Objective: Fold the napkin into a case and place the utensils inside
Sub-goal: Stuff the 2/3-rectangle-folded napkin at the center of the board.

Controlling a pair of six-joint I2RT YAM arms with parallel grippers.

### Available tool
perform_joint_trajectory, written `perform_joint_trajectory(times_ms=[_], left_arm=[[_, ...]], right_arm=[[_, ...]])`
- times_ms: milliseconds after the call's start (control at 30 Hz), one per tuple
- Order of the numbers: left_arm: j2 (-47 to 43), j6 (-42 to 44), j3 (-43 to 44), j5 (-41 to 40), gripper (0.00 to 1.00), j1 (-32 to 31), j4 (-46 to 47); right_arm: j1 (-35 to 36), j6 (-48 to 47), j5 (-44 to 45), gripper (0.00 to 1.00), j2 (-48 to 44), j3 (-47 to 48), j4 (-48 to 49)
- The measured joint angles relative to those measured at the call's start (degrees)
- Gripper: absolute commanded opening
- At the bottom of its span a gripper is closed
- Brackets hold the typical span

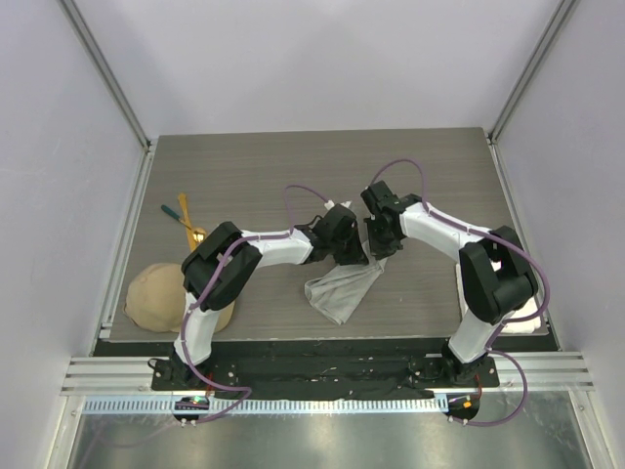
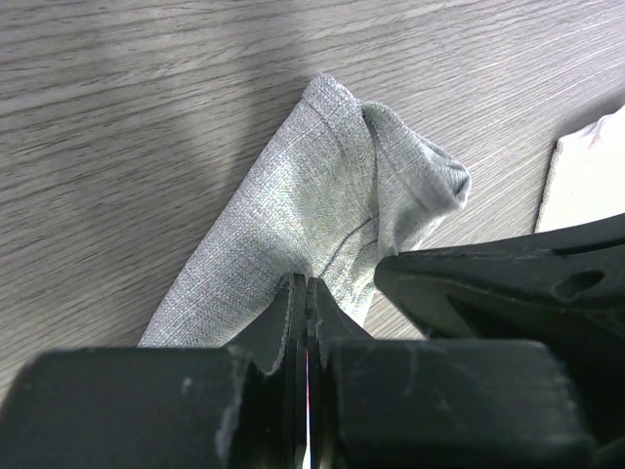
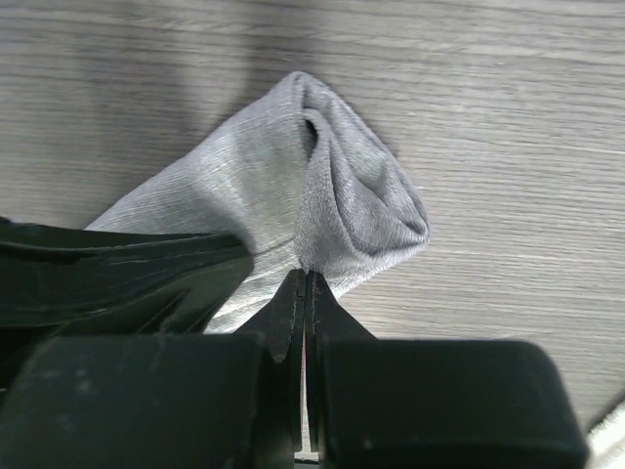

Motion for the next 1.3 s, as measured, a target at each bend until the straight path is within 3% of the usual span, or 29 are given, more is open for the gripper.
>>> perform_joint_trajectory(times_ms=[500,633,867,933,1000,1100,1300], left_arm=[[0.0,1.4,0.11,0.02,0.04,-0.22,-0.04],[-0.11,3.52,0.13,0.42,0.24,-0.24,-0.04],[-6.58,9.99,-0.48,0.13,0.37,-0.63,-4.87],[-9.92,12.98,-0.57,0.39,0.57,-0.63,-6.91],[-13.81,16.94,-0.57,0.42,0.93,-0.63,-9.49],[-19.15,22.56,-1.05,0.13,1.0,-0.63,-13.29],[-21.88,30.03,-2.95,-2.67,1.0,-0.63,-20.31]], right_arm=[[-1.27,-0.04,-2.01,0.02,2.36,-2.73,4.2],[-2.93,0.0,-4.7,0.02,2.34,-3.28,4.94],[-4.81,0.0,-8.98,0.01,1.9,-4.48,6.51],[-5.31,0.0,-9.97,0.01,1.88,-4.59,6.67],[-5.64,-0.02,-10.58,0.01,1.88,-4.59,6.71],[-5.79,-0.22,-11.13,0.01,1.9,-4.52,6.69],[-5.77,-0.61,-12.61,0.01,3.76,-2.47,6.84]])
